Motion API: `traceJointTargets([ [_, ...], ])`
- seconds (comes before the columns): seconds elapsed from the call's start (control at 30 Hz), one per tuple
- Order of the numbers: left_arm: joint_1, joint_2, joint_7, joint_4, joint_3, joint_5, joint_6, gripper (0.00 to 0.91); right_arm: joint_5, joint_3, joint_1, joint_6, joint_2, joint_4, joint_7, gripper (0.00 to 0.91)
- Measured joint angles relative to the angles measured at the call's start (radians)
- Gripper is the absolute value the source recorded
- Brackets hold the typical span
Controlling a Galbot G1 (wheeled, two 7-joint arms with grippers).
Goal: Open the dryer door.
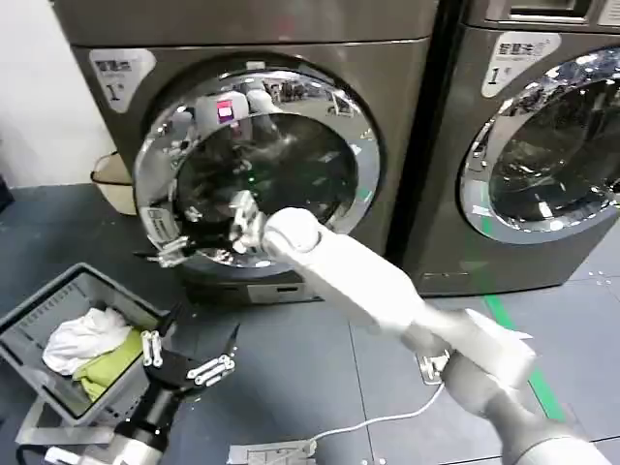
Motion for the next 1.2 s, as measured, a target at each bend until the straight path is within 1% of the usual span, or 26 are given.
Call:
traceJointTargets([
  [0.13, -0.006, 0.004, 0.001, 0.005, -0.015, -0.01, 0.004, 0.907, 0.02, -0.002, 0.0, 0.004, -0.069, 0.061, -0.06, 0.907],
  [0.47, -0.008, 0.018, 0.004, 0.014, -0.073, -0.023, 0.009, 0.907, 0.03, 0.006, -0.017, 0.019, -0.199, 0.199, -0.183, 0.907],
  [0.6, 0.003, 0.024, 0.005, 0.014, -0.099, -0.018, 0.007, 0.907, 0.033, 0.014, -0.025, 0.036, -0.235, 0.237, -0.233, 0.907],
  [0.83, 0.049, 0.04, 0.008, -0.014, -0.154, -0.021, -0.003, 0.907, 0.048, 0.024, -0.03, 0.049, -0.282, 0.285, -0.286, 0.907],
  [1.03, 0.1, 0.045, 0.005, -0.021, -0.229, -0.019, -0.003, 0.907, 0.067, 0.036, -0.03, 0.056, -0.322, 0.317, -0.346, 0.907],
  [1.2, 0.104, 0.064, 0.007, -0.017, -0.305, -0.042, 0.009, 0.907, 0.077, 0.051, -0.039, 0.057, -0.363, 0.352, -0.374, 0.907],
])
